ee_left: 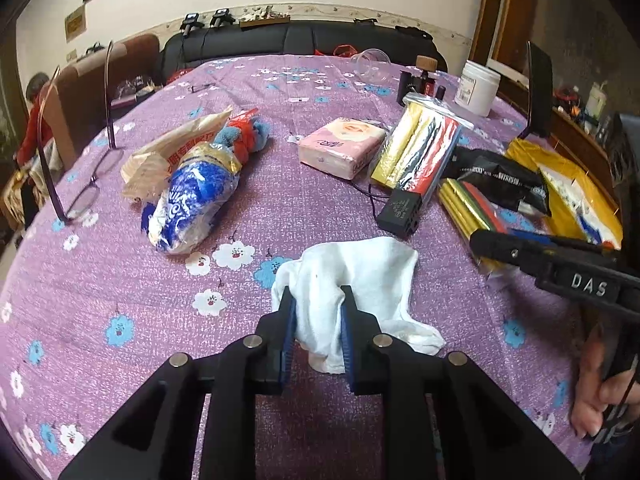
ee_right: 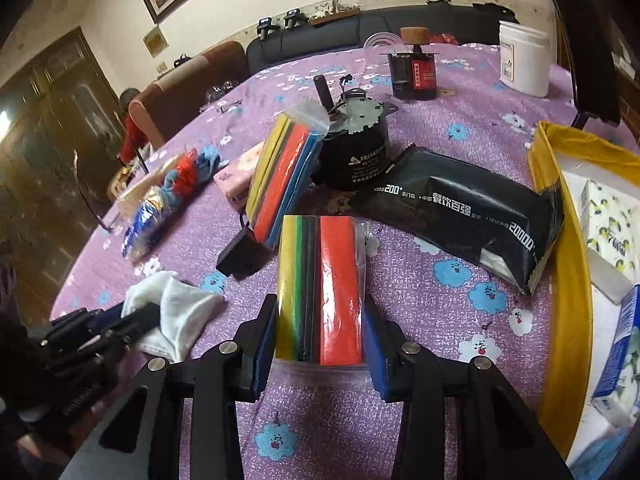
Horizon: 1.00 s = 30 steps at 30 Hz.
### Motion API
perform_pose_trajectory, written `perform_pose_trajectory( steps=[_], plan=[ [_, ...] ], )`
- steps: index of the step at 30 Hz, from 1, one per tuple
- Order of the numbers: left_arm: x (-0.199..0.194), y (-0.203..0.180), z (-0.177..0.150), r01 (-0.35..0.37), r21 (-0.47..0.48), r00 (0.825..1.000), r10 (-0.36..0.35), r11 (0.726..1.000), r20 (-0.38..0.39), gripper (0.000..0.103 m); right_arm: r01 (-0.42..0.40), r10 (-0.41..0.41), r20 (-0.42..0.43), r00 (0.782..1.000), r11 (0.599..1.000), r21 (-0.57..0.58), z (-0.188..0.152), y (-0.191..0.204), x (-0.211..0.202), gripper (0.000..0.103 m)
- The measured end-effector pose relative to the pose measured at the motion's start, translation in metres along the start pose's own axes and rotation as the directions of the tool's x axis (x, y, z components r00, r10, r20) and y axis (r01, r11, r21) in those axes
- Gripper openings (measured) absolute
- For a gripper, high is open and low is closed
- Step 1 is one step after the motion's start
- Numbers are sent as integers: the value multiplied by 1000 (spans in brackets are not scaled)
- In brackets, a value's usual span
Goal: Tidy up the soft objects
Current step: 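Lift the white sock and striped strip pack off the table with both grippers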
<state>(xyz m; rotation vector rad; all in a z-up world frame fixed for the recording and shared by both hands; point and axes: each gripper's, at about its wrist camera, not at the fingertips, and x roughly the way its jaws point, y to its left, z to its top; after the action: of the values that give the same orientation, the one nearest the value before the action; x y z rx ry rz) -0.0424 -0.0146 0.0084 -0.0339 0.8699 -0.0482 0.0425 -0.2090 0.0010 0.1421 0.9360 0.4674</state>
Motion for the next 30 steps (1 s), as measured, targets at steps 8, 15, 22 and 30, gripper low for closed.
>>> perform_pose_trajectory(
  steps=[8,15,22,30],
  plan=[
    [-4,-9,7,5,-23,1000,-6,1000,-22,22,-12,12,7,1000,1000,3,-3,0,-3,43],
    [-12,-40,15,4,21,1000,-3,1000,-17,74,-2,2,11,1000,1000,29,-4,-5,-5,44],
    [3,-58,11,-83,74,995,86,994,-48,77,-6,5,12,1000,1000,27,-5,-4,-6,44],
    [10,-44,9,-136,46,989,139,990,-46,28,-9,9,12,1000,1000,26,-5,-4,-6,45]
  ],
)
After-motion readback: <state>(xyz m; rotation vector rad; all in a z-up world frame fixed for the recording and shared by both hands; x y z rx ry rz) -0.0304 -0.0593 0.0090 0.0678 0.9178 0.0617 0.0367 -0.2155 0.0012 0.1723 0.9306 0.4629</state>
